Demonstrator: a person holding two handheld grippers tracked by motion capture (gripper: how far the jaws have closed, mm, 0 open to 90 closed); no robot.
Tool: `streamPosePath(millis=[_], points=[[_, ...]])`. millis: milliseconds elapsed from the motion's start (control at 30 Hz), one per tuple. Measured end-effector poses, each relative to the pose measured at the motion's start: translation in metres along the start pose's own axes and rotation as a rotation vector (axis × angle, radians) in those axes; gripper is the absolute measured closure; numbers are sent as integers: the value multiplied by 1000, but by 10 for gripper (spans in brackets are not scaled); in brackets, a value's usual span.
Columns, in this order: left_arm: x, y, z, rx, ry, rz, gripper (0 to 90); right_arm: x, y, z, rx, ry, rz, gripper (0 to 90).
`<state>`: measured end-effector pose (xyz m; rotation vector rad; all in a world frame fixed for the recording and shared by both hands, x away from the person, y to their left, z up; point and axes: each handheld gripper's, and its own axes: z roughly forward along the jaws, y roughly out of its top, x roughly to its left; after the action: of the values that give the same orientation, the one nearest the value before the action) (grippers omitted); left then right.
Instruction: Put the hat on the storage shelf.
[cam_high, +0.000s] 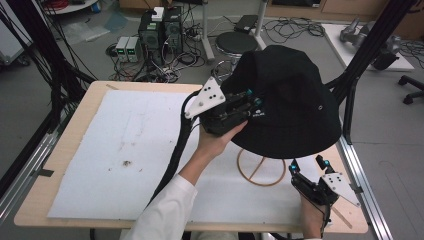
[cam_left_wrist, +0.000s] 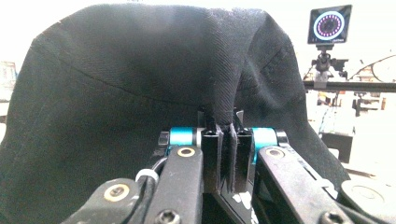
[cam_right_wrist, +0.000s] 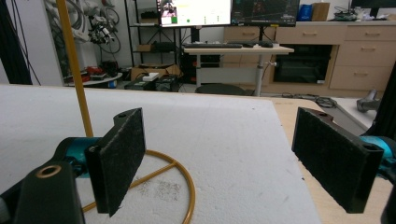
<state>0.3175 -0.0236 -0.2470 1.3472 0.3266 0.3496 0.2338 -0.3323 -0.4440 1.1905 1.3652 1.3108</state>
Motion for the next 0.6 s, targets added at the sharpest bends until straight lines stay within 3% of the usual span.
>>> streamPosePath(millis=[167, 600], points=[[-1, -11, 10, 58, -2, -5, 862, -1, 0, -1, -1, 1, 1, 168], [-12, -25, 15, 143, -17, 19, 861, 0, 0, -1, -1, 2, 4, 168]])
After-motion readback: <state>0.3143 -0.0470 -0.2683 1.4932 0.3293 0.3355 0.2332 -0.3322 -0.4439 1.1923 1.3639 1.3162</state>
